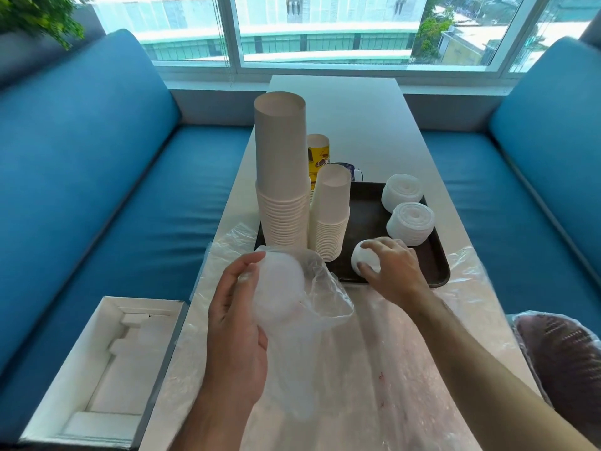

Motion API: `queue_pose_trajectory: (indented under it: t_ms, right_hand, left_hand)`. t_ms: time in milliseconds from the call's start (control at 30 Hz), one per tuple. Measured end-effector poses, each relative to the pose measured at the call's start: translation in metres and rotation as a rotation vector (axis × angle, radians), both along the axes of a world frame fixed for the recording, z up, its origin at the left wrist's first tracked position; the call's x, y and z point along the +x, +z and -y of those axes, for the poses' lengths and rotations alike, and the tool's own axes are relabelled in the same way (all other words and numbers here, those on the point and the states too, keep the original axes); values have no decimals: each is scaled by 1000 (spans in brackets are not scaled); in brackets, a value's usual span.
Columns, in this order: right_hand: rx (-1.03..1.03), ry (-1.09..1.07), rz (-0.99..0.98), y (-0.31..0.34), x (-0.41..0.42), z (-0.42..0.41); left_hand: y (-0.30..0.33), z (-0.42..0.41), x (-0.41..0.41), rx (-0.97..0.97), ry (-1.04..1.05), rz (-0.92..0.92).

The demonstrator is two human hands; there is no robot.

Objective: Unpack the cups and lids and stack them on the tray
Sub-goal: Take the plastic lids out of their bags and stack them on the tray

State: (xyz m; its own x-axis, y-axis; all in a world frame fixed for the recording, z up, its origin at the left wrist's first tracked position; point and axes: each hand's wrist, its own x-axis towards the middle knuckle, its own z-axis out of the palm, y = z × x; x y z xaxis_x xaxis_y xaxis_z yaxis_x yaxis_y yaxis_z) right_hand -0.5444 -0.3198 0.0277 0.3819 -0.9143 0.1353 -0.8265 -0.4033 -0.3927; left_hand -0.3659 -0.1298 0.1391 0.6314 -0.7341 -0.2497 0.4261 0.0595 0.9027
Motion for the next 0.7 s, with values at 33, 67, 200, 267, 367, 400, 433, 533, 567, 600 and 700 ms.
queue_pose_trajectory:
  t_ms: [33, 67, 200, 267, 367, 400, 433, 533, 567, 600, 700]
  right_hand:
    - [-21, -5, 85, 9, 3, -4]
    - [-53, 4, 193, 19, 7, -10]
    - [-168, 92, 548, 68, 28, -44]
    - [-186, 204, 595, 89, 39, -63]
    - [-165, 397, 536, 104, 49, -83]
    - [-142, 428, 507, 105, 52, -87]
    - [-120, 442, 478, 105, 53, -89]
    - [-96, 455, 429, 102, 57, -94]
    - [-97, 460, 430, 101, 58, -96]
    - [-102, 464, 435, 101, 59, -97]
    - [-133, 462, 458, 100, 60, -101]
  left_hand:
    - [0, 0, 0, -1, -4, 7]
    - [-1, -1, -1, -5, -9, 15]
    - [1, -2, -4, -2, -30, 64]
    - [3, -1, -7, -21, -38, 83]
    - [4, -1, -8, -46, -71, 82]
    - [4, 0, -8, -50, -80, 78]
    - [4, 0, -8, -50, -85, 81]
    - [7, -2, -7, -38, -74, 120]
    - [7, -2, -7, -36, -68, 124]
    - [6, -3, -7, -33, -63, 124]
    - [5, -4, -6, -26, -57, 104]
